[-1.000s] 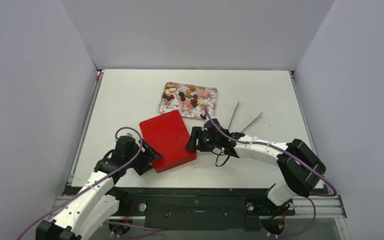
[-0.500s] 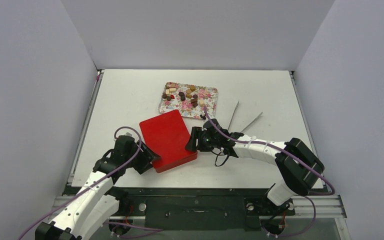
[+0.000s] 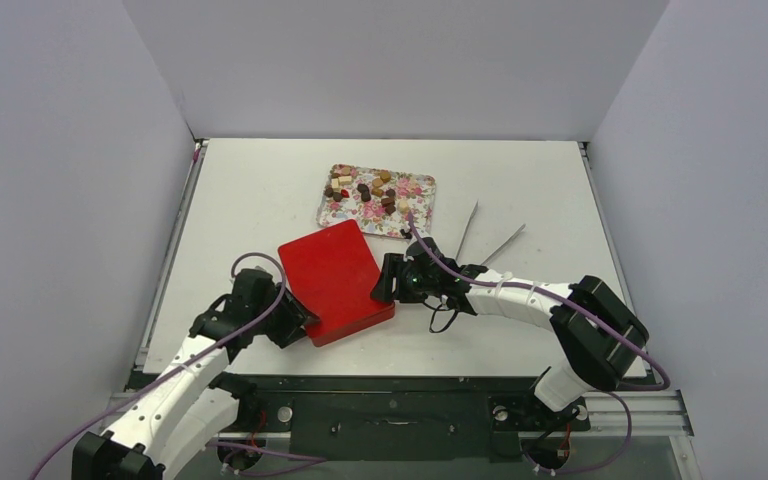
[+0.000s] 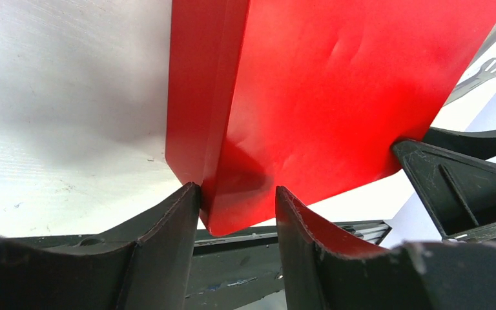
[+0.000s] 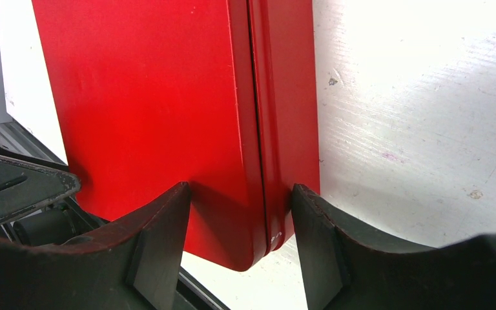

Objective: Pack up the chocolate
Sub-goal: Close the box lid on the packing box.

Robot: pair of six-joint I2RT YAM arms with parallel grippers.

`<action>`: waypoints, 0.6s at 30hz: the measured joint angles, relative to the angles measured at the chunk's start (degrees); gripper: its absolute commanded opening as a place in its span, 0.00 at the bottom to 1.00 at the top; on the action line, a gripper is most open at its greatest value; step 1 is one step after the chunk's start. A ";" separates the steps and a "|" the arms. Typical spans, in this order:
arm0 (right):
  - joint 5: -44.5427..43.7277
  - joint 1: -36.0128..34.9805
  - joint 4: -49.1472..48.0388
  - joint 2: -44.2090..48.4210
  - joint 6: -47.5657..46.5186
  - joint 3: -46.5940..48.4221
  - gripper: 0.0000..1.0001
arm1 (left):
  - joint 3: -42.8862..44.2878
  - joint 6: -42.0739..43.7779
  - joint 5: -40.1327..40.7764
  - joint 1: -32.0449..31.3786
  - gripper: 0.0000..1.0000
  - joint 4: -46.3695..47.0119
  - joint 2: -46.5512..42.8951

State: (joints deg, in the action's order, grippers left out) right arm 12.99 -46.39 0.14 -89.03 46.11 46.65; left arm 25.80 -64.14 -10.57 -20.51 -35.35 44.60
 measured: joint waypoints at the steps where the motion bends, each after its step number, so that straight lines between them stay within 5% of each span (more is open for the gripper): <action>1: -0.02 0.00 0.00 0.00 0.00 0.00 0.53 | 0.04 0.09 0.02 0.00 0.43 0.00 0.24; 18: -0.66 0.22 -5.29 0.15 1.44 -1.90 0.36 | 4.07 2.14 2.54 0.00 0.47 -3.45 5.38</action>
State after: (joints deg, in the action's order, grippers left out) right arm 12.34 -46.17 -5.15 -88.88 47.55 44.75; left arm 29.87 -62.00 -8.03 -20.51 -38.81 49.98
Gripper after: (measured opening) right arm 0.395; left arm 0.453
